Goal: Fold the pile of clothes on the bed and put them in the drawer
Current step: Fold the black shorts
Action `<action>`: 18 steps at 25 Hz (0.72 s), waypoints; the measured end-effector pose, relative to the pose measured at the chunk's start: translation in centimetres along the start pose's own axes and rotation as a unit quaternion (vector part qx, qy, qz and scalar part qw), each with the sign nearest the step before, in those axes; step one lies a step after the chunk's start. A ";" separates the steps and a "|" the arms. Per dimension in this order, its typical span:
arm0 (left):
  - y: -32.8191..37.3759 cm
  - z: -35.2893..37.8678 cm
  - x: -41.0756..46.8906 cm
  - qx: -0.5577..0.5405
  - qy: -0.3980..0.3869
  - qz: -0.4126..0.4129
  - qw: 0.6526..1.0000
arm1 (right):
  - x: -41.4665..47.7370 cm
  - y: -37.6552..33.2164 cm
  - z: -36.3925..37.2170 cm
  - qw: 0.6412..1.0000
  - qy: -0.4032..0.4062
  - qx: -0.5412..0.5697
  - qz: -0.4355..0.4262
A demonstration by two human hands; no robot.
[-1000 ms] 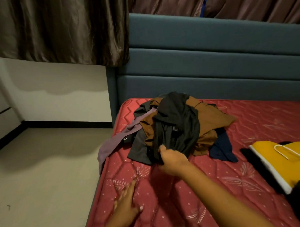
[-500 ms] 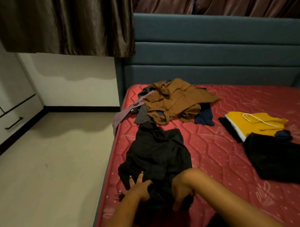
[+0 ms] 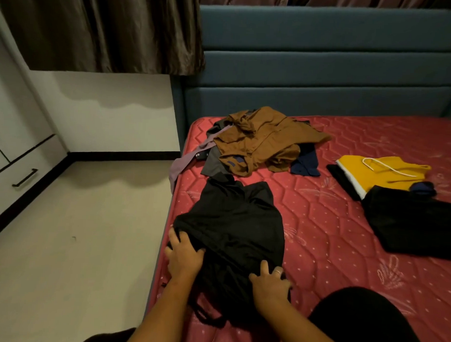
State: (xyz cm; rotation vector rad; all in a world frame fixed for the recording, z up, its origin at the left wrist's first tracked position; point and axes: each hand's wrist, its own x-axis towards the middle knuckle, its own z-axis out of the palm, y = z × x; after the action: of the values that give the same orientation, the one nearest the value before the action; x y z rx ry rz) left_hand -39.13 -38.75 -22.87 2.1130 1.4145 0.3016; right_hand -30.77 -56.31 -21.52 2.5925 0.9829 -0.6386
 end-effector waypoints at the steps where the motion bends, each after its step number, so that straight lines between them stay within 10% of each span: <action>1: 0.1 -0.6 0.7 -0.054 0.022 -0.042 0.997 | 0.2 0.2 -0.1 1.000 -0.005 -0.008 0.007; 4: 0.2 -3.4 3.9 -0.139 0.041 -0.109 0.983 | 2.5 2.5 -3.4 0.998 0.046 0.024 0.022; 8: 6.2 -9.1 9.6 -0.222 0.084 0.030 0.971 | 4.6 7.9 -17.9 0.922 0.293 0.250 0.048; 12: 16.7 -17.9 12.3 -0.450 0.098 0.143 0.876 | 0.7 12.4 -32.1 0.856 0.470 0.194 0.092; 15: 18.4 -20.9 10.6 -0.601 0.049 0.168 0.780 | -1.6 12.8 -32.0 0.846 0.518 0.092 0.090; 18: 13.6 -16.3 7.8 -0.629 0.025 0.101 0.770 | -0.5 11.4 -21.9 0.855 0.515 0.014 0.059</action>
State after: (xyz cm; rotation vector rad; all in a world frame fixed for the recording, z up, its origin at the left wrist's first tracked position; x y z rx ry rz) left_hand -33.23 -30.02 -2.85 1.0700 0.5892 1.0460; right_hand -16.77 -55.70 -1.22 2.9439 1.0104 0.9033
